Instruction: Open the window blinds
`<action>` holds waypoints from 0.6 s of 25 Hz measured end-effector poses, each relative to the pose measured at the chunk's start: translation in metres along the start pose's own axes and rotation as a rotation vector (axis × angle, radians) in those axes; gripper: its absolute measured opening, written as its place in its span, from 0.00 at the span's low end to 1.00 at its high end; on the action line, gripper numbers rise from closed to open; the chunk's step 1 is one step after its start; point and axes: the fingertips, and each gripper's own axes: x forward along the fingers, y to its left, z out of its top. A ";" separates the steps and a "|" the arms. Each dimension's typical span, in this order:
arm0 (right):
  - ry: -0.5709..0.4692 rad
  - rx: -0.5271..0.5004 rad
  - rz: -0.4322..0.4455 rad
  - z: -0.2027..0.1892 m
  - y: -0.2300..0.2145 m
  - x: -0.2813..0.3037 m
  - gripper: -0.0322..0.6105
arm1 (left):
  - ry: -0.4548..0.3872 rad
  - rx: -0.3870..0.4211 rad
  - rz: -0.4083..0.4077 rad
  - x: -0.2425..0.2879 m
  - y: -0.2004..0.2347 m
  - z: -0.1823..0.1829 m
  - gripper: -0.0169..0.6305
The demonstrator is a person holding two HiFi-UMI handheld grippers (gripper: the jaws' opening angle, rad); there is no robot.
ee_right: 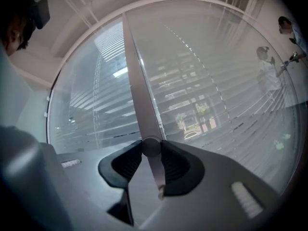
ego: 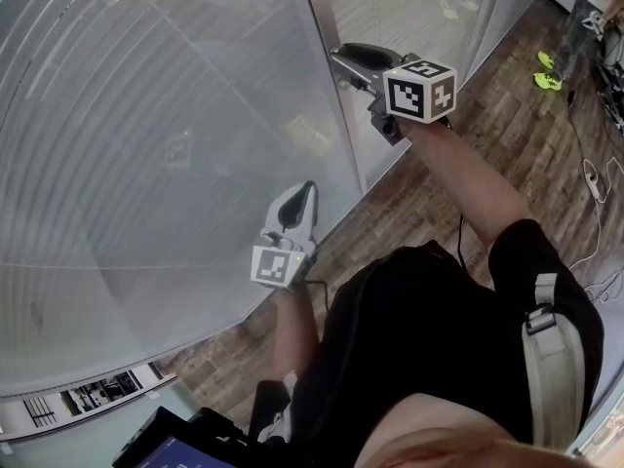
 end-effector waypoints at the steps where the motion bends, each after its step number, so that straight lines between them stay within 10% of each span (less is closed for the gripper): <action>1: -0.004 0.014 0.001 0.000 0.000 0.000 0.25 | 0.000 -0.001 0.000 0.000 0.000 0.000 0.03; 15: -0.016 0.027 0.007 0.000 0.000 0.000 0.26 | -0.003 -0.006 -0.001 0.000 0.001 -0.001 0.03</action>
